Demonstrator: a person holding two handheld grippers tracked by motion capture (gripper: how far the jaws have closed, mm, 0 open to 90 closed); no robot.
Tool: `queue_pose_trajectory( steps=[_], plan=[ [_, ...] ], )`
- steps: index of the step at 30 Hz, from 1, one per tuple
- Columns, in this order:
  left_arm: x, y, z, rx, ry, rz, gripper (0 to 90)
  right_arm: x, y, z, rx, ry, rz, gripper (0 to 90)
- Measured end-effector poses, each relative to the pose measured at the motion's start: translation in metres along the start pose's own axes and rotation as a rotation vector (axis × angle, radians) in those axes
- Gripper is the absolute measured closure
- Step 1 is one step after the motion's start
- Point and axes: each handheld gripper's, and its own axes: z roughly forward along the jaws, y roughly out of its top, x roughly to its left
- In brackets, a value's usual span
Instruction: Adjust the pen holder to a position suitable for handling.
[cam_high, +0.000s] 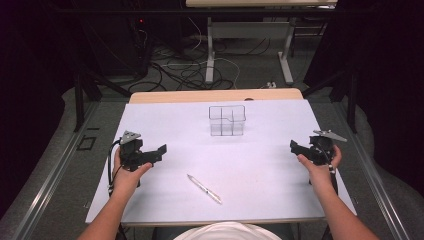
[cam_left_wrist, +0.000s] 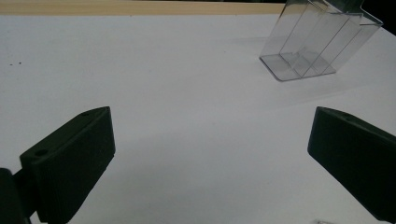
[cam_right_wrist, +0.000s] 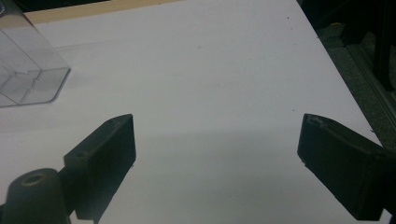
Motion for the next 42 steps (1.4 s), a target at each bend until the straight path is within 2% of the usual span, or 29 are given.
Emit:
queue_pose_trajectory(
  steps=[5,6,11,13,15,16,17,22,23,25,29,30,31,32,34,37,39,40,41,42],
  plan=[
    [-0.001,0.000,0.000,0.012,0.002,0.012,0.8,0.001,0.000,-0.001,-0.006,0.014,-0.001,15.4],
    [-0.002,0.000,-0.001,0.008,0.003,0.009,0.8,0.001,0.000,-0.002,0.002,0.016,-0.015,15.7],
    [-0.003,0.000,-0.002,-0.001,0.010,0.007,1.0,0.005,0.000,0.000,0.010,0.029,-0.019,17.5],
    [-0.003,0.000,-0.003,-0.001,0.010,0.006,1.1,0.007,0.002,-0.001,0.020,0.039,-0.008,21.5],
    [-0.004,0.000,-0.004,-0.006,0.011,0.007,1.3,0.012,0.004,0.000,0.006,0.049,-0.015,21.0],
    [-0.004,-0.001,-0.004,-0.008,0.011,0.006,1.5,0.017,0.008,-0.001,0.017,0.075,-0.003,22.4],
    [-0.004,-0.001,-0.005,-0.003,0.010,0.010,1.6,0.019,0.009,-0.001,0.022,0.085,-0.013,22.3],
    [-0.002,-0.002,-0.005,-0.001,0.011,0.003,2.0,0.029,0.018,0.000,0.041,0.109,-0.021,24.4],
    [-0.001,-0.002,-0.005,-0.002,0.012,0.000,2.4,0.034,0.024,0.001,0.064,0.139,-0.016,31.5],
    [0.000,-0.003,-0.006,0.003,0.014,-0.006,2.6,0.035,0.026,0.002,0.070,0.147,-0.018,31.7],
    [0.001,-0.003,-0.007,-0.004,0.020,-0.018,3.5,0.047,0.039,0.008,0.084,0.157,-0.014,31.9],
    [0.001,-0.003,-0.006,-0.004,0.021,-0.016,3.9,0.057,0.045,0.012,0.104,0.140,-0.016,29.3],
    [0.001,-0.003,-0.006,-0.003,0.021,-0.017,4.0,0.062,0.047,0.014,0.112,0.147,-0.012,27.4],
    [0.001,-0.004,-0.006,-0.001,0.020,-0.016,4.0,0.062,0.047,0.014,0.112,0.147,-0.012,27.4],
    [0.000,-0.004,-0.005,-0.001,0.022,-0.017,4.1,0.071,0.053,0.016,0.120,0.154,-0.024,26.5],
    [0.000,-0.004,-0.004,-0.002,0.021,-0.016,4.1,0.087,0.064,0.020,0.128,0.170,-0.068,23.8],
    [0.000,-0.004,-0.004,-0.001,0.020,-0.015,4.1,0.090,0.067,0.020,0.129,0.175,-0.081,23.5],
    [0.000,-0.004,-0.004,0.001,0.020,-0.017,4.1,0.094,0.071,0.021,0.124,0.174,-0.075,24.9],
    [0.000,-0.004,-0.004,0.002,0.020,-0.017,4.2,0.100,0.077,0.022,0.124,0.177,-0.077,32.5],
    [0.000,-0.004,-0.004,0.001,0.021,-0.018,4.3,0.104,0.081,0.023,0.125,0.180,-0.073,33.4]
  ],
)
